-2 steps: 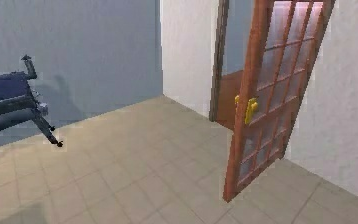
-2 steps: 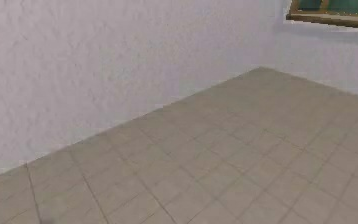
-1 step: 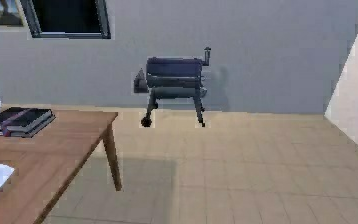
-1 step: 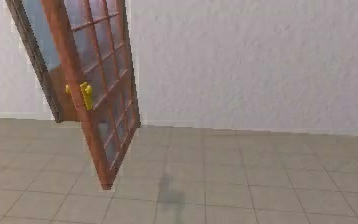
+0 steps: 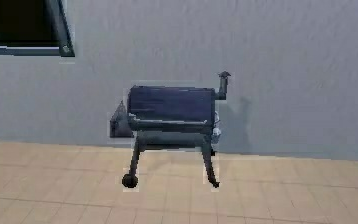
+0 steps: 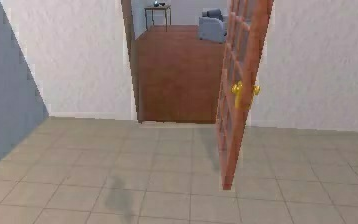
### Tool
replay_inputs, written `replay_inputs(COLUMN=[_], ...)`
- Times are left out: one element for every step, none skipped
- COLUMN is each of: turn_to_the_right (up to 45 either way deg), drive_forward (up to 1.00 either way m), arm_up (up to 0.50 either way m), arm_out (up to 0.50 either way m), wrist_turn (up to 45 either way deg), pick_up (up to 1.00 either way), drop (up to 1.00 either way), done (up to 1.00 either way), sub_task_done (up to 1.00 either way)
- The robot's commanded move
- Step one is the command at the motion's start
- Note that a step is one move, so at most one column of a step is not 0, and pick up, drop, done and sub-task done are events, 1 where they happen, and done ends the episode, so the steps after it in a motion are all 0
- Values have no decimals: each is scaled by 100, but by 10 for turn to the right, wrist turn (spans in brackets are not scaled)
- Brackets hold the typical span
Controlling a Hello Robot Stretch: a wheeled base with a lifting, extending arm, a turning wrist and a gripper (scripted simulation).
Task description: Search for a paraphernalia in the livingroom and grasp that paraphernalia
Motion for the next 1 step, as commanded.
replay_inputs(turn_to_the_right=[0], drive_forward=[65], arm_up=[0], arm_out=[0], wrist_turn=[0], pick_up=[0], drop=[0], done=[0], sub_task_done=[0])
